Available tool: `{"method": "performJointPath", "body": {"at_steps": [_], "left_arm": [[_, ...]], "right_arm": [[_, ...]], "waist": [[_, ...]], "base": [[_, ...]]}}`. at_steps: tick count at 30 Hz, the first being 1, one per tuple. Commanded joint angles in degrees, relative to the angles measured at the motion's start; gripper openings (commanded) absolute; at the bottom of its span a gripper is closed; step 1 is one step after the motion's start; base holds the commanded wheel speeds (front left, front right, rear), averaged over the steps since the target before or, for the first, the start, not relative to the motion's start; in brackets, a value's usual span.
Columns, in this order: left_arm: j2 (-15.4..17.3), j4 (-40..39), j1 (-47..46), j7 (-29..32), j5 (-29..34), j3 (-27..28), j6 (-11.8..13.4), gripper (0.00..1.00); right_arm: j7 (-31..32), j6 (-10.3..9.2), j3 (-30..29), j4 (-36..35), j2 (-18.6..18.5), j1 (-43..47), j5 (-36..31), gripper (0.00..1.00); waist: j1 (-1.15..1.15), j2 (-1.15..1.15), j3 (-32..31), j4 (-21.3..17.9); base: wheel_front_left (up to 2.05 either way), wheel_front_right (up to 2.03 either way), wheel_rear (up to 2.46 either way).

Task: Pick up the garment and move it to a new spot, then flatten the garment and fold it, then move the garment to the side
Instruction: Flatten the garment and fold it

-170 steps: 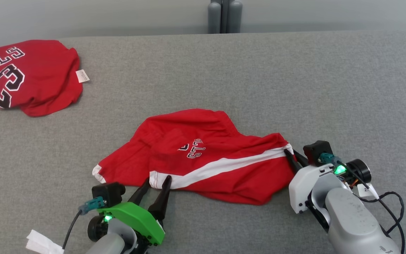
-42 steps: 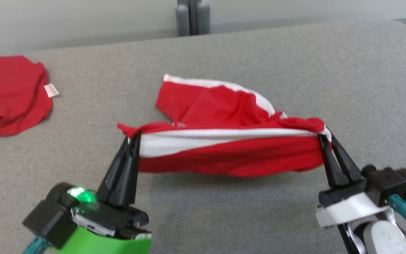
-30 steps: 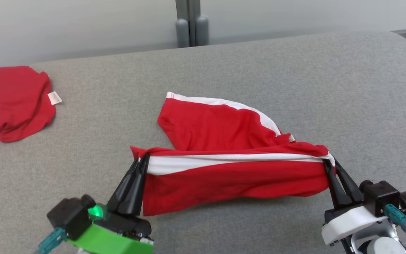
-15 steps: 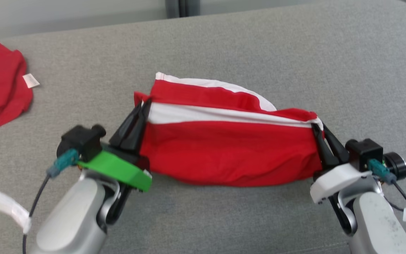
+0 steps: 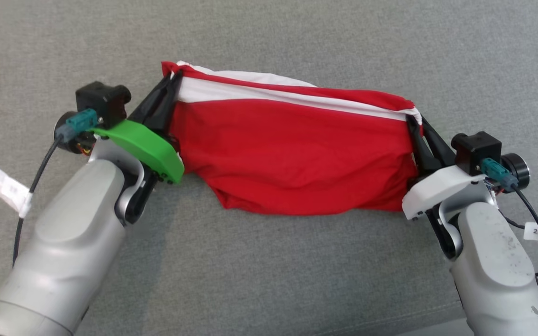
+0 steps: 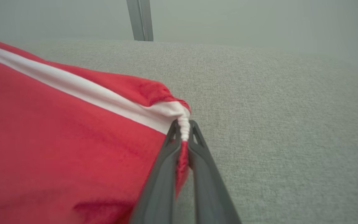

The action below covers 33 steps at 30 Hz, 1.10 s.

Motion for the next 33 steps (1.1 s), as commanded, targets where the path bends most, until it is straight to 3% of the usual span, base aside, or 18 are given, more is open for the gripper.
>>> {"method": "performJointPath", "body": {"at_steps": [1,2,3,4,5,6,14,24,33], "left_arm": [[0.5,1.6,-1.8,-0.3,-0.3,0.1,0.1,0.0],[0.2,3.0,-2.7,-0.5,-0.7,0.2,0.1,0.0],[-0.1,4.0,-3.1,-0.5,-0.9,0.1,0.1,0.18],[-0.4,5.0,-3.8,-0.6,-0.8,-0.3,0.1,0.48],[-0.5,5.7,-4.4,-0.6,-0.7,-0.5,0.1,0.96],[-0.7,6.1,-5.0,-0.6,-0.5,-1.1,0.1,1.0],[-1.8,5.3,-6.1,-1.0,-0.8,-2.9,0.1,1.0],[0.2,0.7,1.9,-1.0,-1.0,-1.0,0.1,1.0],[0.1,2.5,8.5,1.8,-4.8,-0.9,0.1,1.0]], "right_arm": [[-0.4,-0.12,-0.1,0.9,-0.4,-0.9,0.1,0.3],[-0.7,-0.12,0.1,1.6,-0.4,-1.5,0.1,0.41],[-0.8,-0.12,0.2,2.1,-0.4,-1.9,0.2,0.62],[-1.0,-0.12,0.3,2.7,-0.4,-2.3,0.3,1.0],[-1.3,-0.12,0.3,3.0,-0.4,-2.6,0.2,1.0],[-1.4,-0.12,0.5,3.4,-0.4,-3.0,0.0,1.0],[-2.4,-0.11,-0.9,3.4,-0.3,-3.1,-0.3,1.0],[-2.6,-0.11,-3.3,-0.4,-0.3,1.4,-2.0,1.0],[-1.1,-0.1,-3.7,-4.8,-0.3,6.2,-2.3,1.0]], "waist": [[0.0,0.0,1.6,-0.7],[0.0,0.0,1.7,-0.7],[0.0,0.0,1.8,-0.7],[0.0,0.0,1.9,-0.7],[0.0,0.0,1.9,-0.7],[0.0,0.0,1.9,-0.6],[0.0,0.0,0.5,0.5],[0.0,0.0,-5.2,2.2],[0.0,0.0,-8.5,1.9]], "base": [[0.0,0.0,0.0],[0.0,0.0,0.0],[0.0,0.0,0.0],[0.0,0.0,0.0],[0.0,0.0,0.0],[0.0,0.0,0.0],[0.0,0.0,0.0],[0.0,0.0,0.0],[0.0,0.0,0.0]]}}
